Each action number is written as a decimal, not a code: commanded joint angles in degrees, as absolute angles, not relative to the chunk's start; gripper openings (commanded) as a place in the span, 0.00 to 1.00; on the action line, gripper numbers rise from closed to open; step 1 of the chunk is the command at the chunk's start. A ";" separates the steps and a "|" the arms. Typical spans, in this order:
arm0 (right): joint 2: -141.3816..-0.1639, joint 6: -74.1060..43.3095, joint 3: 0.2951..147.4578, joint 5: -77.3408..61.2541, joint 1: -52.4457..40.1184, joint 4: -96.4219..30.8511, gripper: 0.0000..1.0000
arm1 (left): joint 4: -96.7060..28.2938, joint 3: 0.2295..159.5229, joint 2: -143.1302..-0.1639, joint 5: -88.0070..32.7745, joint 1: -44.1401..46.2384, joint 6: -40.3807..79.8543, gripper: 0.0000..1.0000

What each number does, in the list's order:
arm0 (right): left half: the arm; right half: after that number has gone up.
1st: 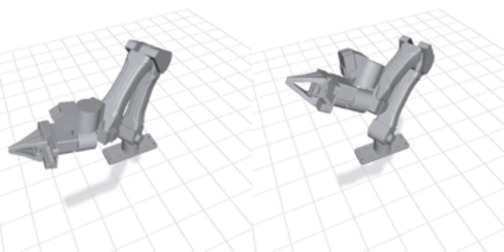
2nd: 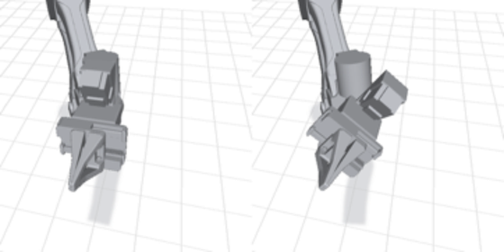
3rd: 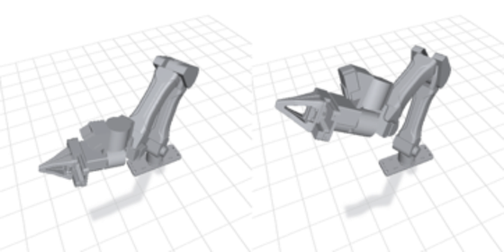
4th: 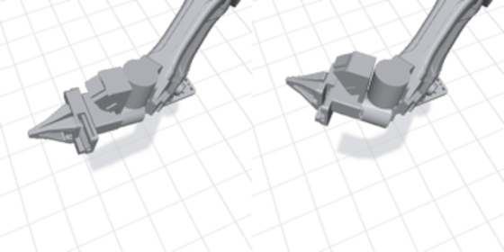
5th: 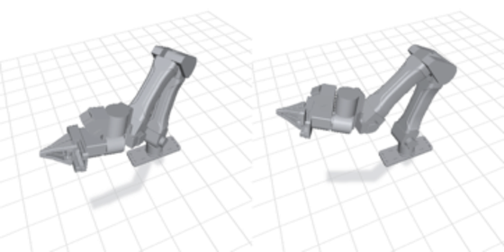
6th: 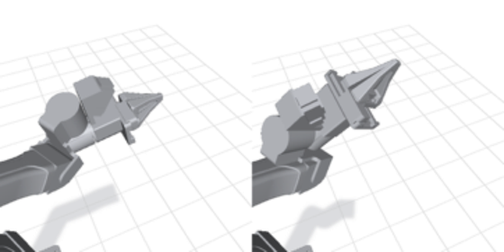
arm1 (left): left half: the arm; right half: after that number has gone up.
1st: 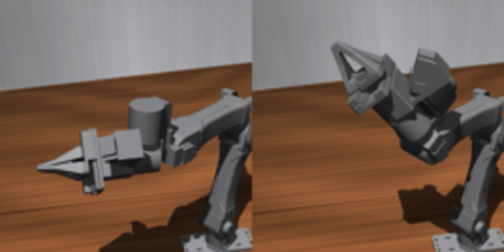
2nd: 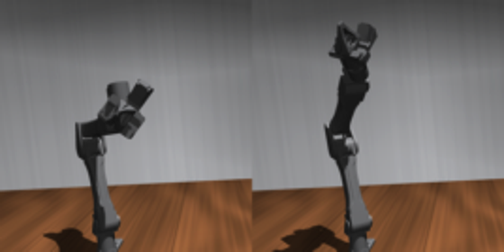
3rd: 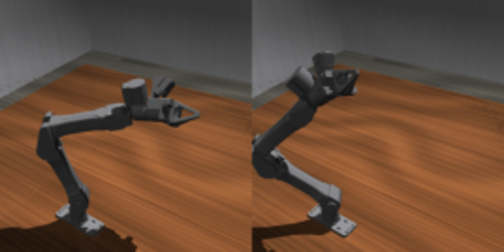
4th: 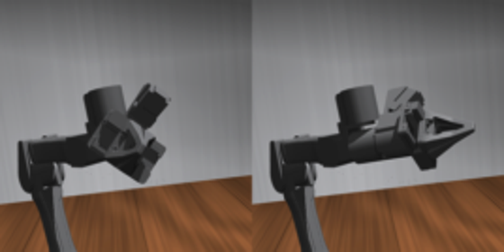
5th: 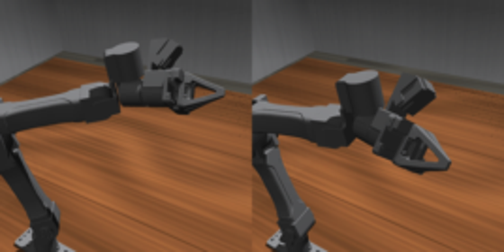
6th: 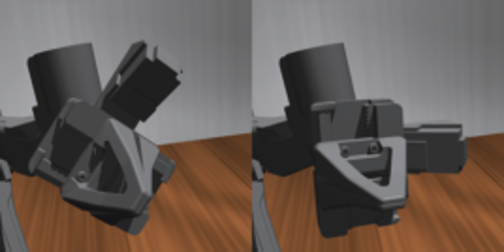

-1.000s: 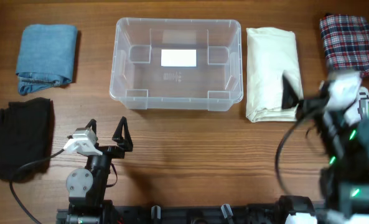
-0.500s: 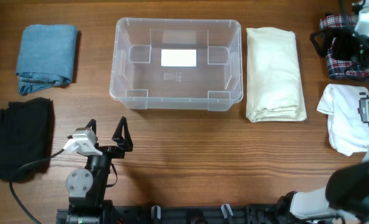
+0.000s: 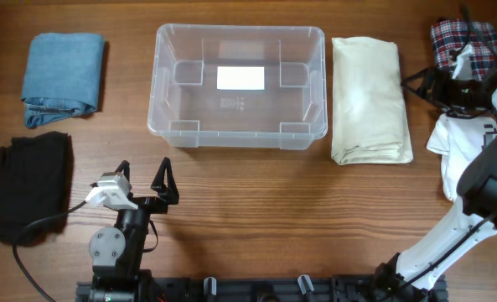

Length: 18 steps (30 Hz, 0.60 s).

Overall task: Pack container
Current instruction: 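Reach the right gripper to the cream folded cloth and grasp its edge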

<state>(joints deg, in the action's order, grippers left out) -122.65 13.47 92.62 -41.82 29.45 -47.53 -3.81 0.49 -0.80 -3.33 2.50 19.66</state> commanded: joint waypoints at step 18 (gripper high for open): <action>-130.04 15.18 93.25 -44.82 29.32 -45.52 1.00 | -4.16 0.32 -0.38 -3.16 2.11 19.75 1.00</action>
